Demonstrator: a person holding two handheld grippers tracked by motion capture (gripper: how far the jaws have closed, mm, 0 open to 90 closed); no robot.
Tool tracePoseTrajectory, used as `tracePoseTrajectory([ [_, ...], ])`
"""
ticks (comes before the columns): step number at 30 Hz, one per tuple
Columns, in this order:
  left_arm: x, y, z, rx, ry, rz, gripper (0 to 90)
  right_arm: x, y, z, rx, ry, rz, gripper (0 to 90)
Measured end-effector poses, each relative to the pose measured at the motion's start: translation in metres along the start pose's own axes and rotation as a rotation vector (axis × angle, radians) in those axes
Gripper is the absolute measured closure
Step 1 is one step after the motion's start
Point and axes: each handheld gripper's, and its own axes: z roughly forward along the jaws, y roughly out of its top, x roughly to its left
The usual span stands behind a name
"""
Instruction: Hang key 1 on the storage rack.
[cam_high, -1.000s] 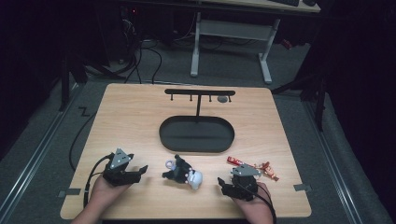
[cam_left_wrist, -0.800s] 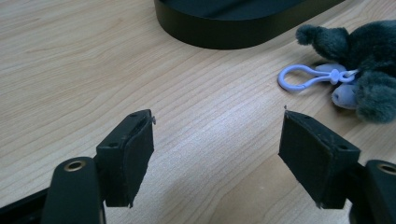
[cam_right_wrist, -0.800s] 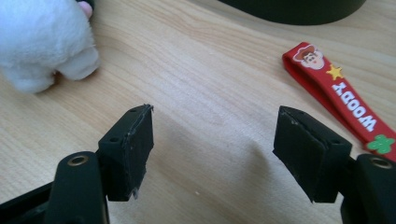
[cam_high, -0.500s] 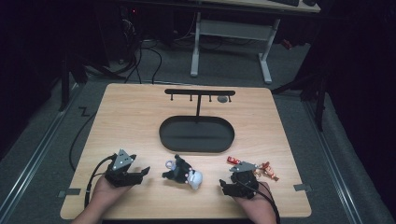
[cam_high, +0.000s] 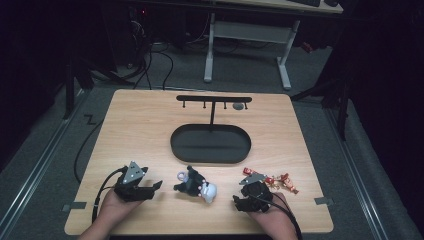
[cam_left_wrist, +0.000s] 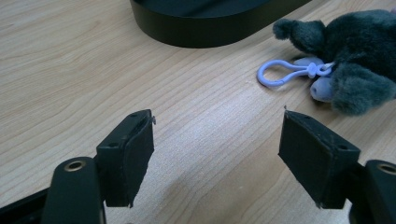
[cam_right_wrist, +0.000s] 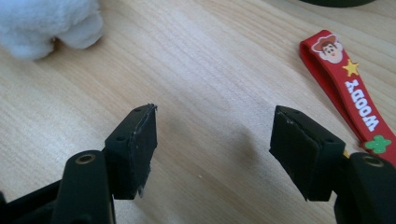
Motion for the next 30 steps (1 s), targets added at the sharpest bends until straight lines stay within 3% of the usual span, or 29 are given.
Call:
tracePoseTrajectory([
  [5, 0.0, 0.0, 0.0, 0.003, 0.0, 0.0, 26.8, 0.0, 0.008, -0.005, 0.045, 0.041, -0.001, 32.1],
  [7, 0.0, 0.0, 0.0, 0.005, -0.002, 0.001, 26.8, -0.001, 0.011, -0.007, 0.09, 0.069, 0.006, 31.8],
  [10, -0.001, 0.0, 0.001, 0.005, -0.003, 0.004, 26.8, -0.003, 0.016, -0.01, 0.126, 0.063, -0.019, 31.1],
  [15, -0.001, 0.0, 0.0, 0.006, -0.003, 0.005, 26.8, -0.007, 0.019, -0.015, 0.138, 0.092, -0.004, 30.9],
  [19, -0.001, 0.0, 0.001, 0.009, -0.005, 0.005, 26.8, -0.011, 0.019, -0.018, 0.164, 0.072, -0.023, 29.6],
  [23, -0.001, -0.001, 0.001, 0.011, -0.007, 0.009, 26.9, -0.02, 0.018, -0.027, 0.189, 0.075, -0.013, 29.6],
  [30, -0.002, -0.001, 0.002, 0.018, -0.013, 0.013, 27.0, -0.052, -0.002, -0.036, 0.256, 0.036, 0.019, 23.3],
])
